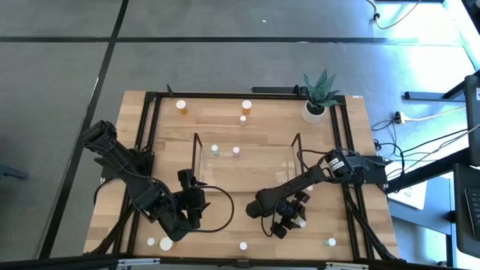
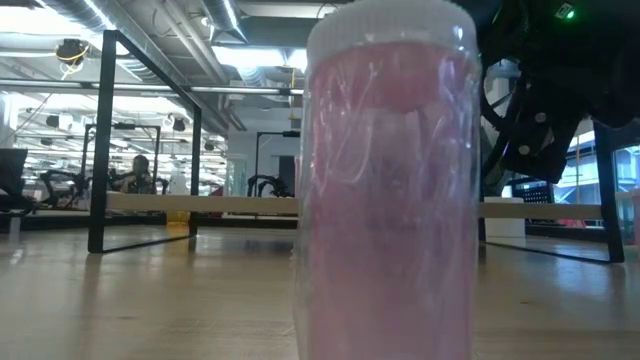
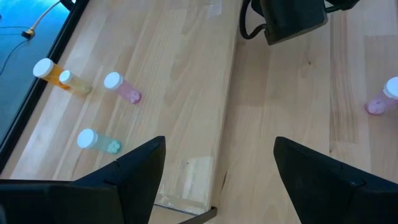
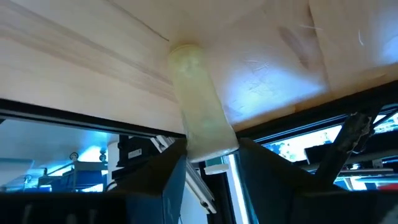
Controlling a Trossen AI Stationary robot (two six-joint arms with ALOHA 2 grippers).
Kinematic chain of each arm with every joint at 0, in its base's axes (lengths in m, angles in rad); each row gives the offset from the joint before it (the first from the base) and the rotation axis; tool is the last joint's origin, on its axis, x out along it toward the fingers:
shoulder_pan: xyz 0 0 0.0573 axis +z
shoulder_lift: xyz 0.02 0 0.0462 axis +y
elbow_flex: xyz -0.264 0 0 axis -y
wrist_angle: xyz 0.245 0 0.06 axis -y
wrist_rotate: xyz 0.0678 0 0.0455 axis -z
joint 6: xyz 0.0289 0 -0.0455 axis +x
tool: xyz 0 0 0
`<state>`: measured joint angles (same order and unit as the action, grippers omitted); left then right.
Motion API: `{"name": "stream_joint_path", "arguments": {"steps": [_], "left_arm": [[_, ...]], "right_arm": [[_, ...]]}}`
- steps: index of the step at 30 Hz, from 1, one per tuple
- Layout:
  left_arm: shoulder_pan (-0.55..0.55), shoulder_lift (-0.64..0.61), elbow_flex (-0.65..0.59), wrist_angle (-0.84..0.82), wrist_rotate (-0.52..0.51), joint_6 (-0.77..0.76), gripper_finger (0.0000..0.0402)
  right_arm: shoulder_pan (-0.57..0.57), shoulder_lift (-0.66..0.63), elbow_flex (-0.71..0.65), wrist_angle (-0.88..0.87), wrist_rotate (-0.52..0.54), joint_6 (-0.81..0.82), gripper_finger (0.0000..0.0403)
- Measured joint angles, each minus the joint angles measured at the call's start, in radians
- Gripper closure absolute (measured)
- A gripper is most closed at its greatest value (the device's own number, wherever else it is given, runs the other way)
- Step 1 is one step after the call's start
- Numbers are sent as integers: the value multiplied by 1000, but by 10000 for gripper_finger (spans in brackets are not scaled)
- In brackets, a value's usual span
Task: Pick and place medicine bottles onto shelf by color
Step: Put the bottom right yellow pill bottle on the shelf
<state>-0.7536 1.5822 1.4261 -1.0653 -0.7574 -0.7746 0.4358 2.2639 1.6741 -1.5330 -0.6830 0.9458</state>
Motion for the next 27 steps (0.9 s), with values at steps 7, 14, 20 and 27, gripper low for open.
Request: {"name": "stream_joint_path", "arguments": {"steps": [7, 14, 20, 27], "left_arm": [[0, 0, 0, 0, 0, 0, 108], [0, 0, 0, 0, 0, 0, 108], [0, 0, 0, 0, 0, 0, 108], [-1, 0, 0, 0, 0, 0, 108]], "right_arm": [[-1, 0, 0, 0, 1, -17, 228], [-1, 0, 0, 0, 60, -11, 236], [-1, 0, 0, 0, 60, -11, 249], [-1, 0, 0, 25, 60, -9, 227]]}}
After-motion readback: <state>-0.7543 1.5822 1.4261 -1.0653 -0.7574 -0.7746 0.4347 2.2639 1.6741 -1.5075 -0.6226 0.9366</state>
